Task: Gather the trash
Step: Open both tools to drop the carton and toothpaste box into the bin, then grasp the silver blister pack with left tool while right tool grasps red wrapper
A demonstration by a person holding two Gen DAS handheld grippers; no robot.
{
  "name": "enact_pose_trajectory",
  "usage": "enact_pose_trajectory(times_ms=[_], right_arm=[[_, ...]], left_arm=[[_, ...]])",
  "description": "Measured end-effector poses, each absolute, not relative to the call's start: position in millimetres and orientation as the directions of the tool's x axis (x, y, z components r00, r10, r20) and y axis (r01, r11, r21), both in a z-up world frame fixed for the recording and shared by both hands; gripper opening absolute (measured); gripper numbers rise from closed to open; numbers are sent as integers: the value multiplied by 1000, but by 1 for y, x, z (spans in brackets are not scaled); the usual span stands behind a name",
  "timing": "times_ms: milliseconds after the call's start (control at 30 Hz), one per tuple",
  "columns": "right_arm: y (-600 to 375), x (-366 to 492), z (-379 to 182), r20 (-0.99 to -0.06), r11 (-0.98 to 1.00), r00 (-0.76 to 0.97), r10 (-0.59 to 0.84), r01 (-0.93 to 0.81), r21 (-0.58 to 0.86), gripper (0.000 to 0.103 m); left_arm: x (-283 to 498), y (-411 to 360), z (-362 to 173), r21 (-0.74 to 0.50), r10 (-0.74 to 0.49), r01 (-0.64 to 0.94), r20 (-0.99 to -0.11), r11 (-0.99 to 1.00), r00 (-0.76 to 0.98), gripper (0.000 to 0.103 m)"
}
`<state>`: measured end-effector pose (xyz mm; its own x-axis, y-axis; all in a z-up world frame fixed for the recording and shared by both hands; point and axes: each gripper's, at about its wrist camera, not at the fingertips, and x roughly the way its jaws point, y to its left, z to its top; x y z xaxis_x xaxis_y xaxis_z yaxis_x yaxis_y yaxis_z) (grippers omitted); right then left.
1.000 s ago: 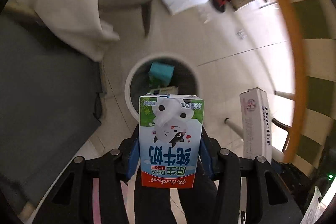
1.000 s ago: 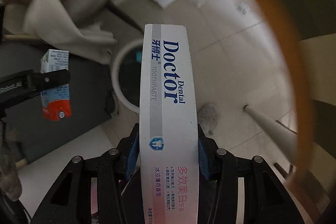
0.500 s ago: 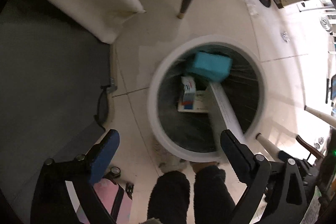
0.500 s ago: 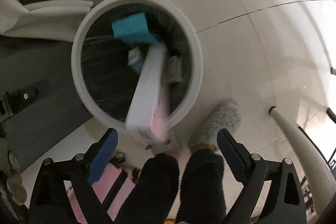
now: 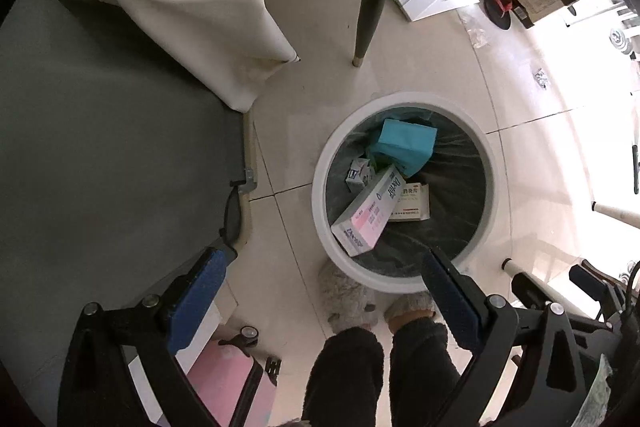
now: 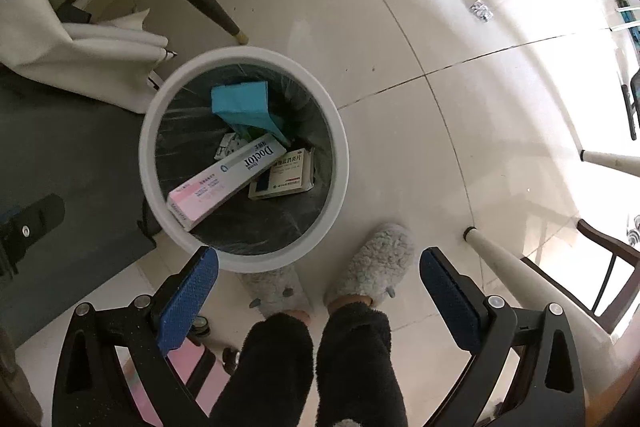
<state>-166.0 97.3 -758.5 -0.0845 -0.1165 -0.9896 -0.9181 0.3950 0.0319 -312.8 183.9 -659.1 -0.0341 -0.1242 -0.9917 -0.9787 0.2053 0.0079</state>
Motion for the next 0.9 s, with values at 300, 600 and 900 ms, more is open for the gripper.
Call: enact_pose_trajectory(times_ms=[300, 600, 900], right_arm=[[92, -165, -675, -997, 390, -64, -41, -920, 43, 102], [80, -170, -566, -997, 370, -71, 17, -926, 72, 102], [60, -173, -451, -990, 389, -108, 87, -912, 134, 102]], left_arm=[[-316, 174, -586, -7, -81, -982, -997, 188, -8, 100], [-324, 160, -496, -9, -51, -981, -999, 192, -1, 100], [-324, 144, -387, 27, 32, -970, -999, 242, -20, 100]])
